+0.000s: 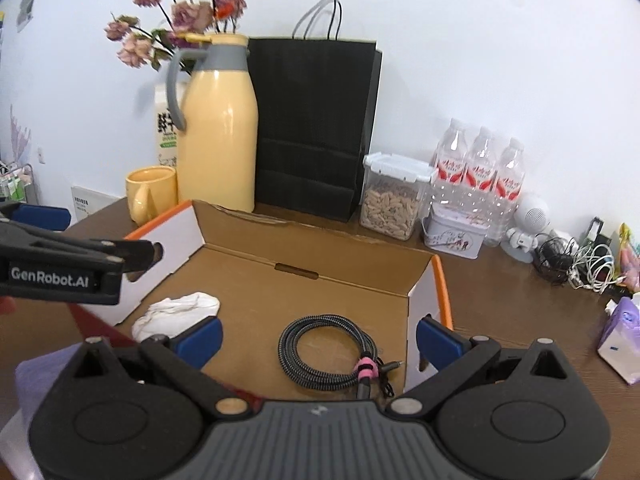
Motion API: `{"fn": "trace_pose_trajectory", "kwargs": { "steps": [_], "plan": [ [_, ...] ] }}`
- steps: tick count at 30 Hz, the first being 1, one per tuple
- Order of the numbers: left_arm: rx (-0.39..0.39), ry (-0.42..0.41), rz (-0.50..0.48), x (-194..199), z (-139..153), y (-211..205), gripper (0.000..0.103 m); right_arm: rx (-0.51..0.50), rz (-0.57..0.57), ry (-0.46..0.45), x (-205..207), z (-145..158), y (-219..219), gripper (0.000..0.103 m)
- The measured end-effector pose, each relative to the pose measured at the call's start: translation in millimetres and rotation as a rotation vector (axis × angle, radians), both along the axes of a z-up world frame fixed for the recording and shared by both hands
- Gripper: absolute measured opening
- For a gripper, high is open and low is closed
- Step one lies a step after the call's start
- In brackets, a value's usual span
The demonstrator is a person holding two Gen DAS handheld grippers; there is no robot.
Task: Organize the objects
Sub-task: 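Open both grippers to drop the cloth and cable into the box, then grasp the white-and-yellow plush sheep with the right gripper while the left gripper approaches the purple bag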
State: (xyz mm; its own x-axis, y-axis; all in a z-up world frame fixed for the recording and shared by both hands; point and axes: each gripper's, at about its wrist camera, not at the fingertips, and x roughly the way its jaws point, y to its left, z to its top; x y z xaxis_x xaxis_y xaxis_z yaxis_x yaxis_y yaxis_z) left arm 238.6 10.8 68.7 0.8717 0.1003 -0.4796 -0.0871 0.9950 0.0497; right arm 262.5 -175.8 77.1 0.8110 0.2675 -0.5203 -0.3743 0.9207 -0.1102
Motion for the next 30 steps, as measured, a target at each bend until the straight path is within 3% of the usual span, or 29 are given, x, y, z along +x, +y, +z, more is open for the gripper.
{"fn": "trace_pose_trajectory", "kwargs": {
  "steps": [9,19,30],
  "plan": [
    [-0.004,-0.043,-0.045,-66,-1,9,0.103,0.022,0.040,-0.033,-70,-3,-21,0.103],
    [-0.017,-0.053,-0.052,-141,-21,15,0.103,0.035,0.033,-0.026,-140,-34,-45,0.103],
    [-0.096,-0.013,0.021,-174,-48,26,0.103,0.105,-0.041,0.044,-167,-67,-65,0.103]
  ]
}}
